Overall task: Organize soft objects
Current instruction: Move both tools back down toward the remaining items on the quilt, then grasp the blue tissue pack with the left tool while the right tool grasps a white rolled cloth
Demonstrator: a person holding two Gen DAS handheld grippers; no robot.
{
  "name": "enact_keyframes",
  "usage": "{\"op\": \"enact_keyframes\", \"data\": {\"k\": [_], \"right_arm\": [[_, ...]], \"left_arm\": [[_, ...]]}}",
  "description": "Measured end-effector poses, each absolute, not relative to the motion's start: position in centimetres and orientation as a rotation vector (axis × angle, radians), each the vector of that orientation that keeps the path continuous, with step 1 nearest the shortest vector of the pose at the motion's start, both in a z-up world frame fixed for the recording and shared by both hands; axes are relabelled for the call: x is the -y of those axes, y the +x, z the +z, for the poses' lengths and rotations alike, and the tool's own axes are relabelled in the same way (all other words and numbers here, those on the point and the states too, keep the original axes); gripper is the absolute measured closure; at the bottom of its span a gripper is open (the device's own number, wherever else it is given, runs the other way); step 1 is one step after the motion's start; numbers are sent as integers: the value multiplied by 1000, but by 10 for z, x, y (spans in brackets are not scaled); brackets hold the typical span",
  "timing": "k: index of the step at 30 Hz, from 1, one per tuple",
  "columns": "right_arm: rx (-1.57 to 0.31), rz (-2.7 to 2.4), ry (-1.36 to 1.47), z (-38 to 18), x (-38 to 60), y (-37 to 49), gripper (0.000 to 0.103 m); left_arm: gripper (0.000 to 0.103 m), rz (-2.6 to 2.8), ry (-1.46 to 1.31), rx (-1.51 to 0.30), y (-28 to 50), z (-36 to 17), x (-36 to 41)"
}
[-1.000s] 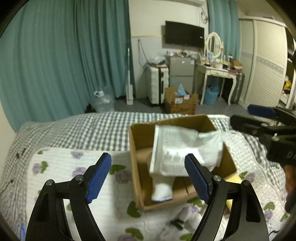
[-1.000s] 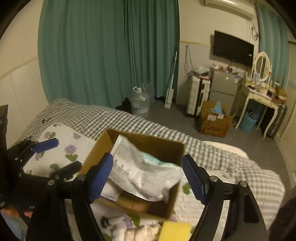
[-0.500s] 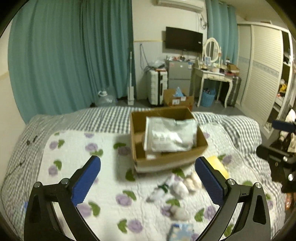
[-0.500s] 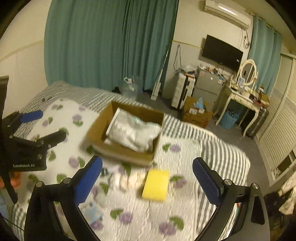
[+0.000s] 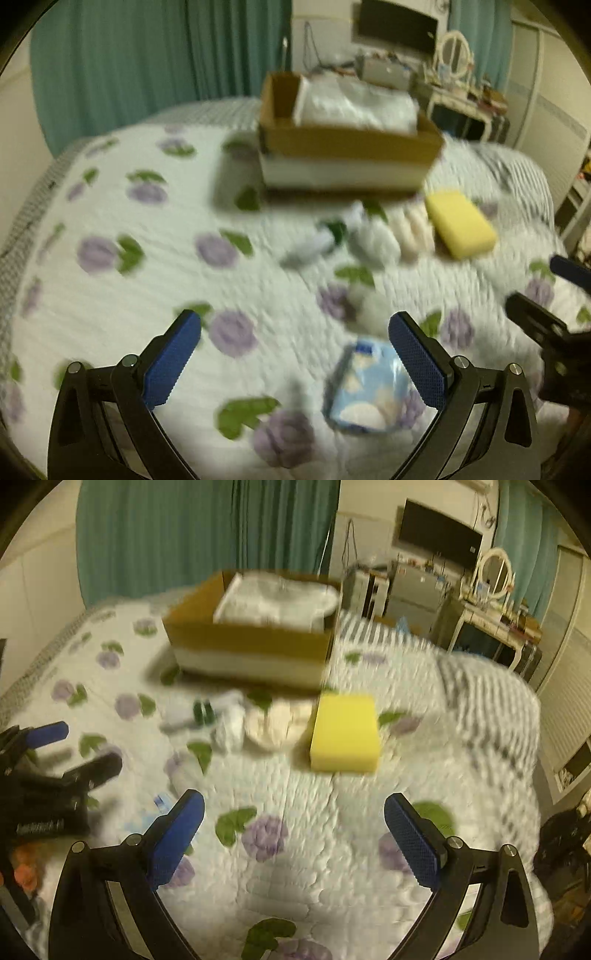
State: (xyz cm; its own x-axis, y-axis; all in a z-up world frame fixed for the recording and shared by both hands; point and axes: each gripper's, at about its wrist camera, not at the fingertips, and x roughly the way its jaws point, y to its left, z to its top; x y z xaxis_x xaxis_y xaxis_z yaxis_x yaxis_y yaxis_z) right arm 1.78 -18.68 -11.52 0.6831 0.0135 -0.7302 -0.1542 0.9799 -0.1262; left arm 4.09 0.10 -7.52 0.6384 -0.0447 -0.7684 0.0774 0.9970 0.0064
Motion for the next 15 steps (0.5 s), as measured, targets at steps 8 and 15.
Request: {"op": "enact_keyframes", "data": {"k": [8, 15], "right_arm": [[-869, 85, -124, -144, 199, 28, 5], [-880, 64, -119, -148, 199, 29, 4]], "left_arm": [[1, -201, 29, -969, 31, -107, 23], [25, -214, 132, -1025, 28, -135, 46]]}}
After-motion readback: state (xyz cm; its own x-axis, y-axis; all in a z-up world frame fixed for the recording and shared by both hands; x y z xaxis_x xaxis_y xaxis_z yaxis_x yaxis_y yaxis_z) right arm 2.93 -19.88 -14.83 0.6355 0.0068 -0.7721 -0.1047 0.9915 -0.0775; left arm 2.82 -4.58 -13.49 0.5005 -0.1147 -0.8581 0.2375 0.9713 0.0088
